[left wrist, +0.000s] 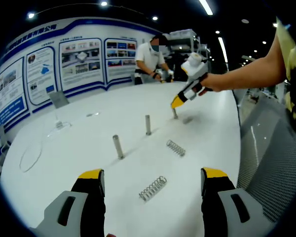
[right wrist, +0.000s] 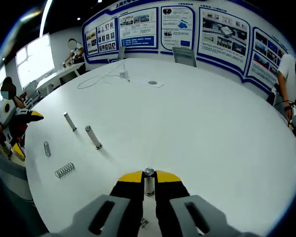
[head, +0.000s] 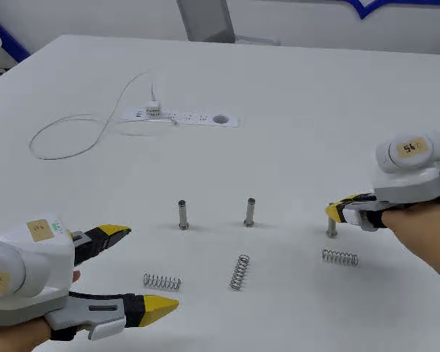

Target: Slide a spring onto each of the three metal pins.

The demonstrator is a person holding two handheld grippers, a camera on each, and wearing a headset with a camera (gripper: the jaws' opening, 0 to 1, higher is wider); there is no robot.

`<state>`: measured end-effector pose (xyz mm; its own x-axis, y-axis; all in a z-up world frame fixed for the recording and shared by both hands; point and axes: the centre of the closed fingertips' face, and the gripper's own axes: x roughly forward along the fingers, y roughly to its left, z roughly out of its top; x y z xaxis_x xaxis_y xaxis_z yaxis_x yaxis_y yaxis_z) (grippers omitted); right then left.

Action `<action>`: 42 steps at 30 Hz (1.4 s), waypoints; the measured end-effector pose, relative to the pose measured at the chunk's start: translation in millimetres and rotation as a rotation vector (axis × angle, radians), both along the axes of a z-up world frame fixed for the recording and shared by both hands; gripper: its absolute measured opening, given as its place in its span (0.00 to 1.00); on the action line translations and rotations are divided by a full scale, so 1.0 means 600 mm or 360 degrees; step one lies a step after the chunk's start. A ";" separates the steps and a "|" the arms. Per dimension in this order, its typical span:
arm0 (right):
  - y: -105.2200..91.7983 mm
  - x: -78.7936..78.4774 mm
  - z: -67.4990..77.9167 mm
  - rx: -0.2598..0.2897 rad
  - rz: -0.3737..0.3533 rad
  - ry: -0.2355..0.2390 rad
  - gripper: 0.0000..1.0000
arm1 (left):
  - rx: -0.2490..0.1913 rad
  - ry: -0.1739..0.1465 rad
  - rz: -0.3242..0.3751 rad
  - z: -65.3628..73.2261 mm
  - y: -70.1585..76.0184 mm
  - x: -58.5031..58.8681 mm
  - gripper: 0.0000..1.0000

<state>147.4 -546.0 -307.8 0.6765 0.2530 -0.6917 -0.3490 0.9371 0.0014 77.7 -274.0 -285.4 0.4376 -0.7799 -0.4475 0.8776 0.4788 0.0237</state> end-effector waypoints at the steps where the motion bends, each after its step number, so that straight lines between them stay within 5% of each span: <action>1: 0.000 0.001 0.000 0.0001 -0.0002 0.0000 0.09 | 0.0001 -0.0001 0.0000 0.000 0.000 0.000 0.81; 33: 0.006 -0.011 0.015 0.0015 0.0053 -0.0109 0.10 | -0.0004 -0.0007 -0.0005 0.002 -0.005 -0.002 0.82; 42: 0.003 -0.015 0.049 0.0010 0.0087 -0.0193 0.15 | -0.0002 -0.0010 -0.0008 0.003 -0.005 -0.003 0.82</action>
<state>138.6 -544.2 -278.1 0.7401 0.2956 -0.6040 -0.3973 0.9169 -0.0381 76.2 -277.1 -283.4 0.4366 -0.7828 -0.4435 0.8798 0.4744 0.0288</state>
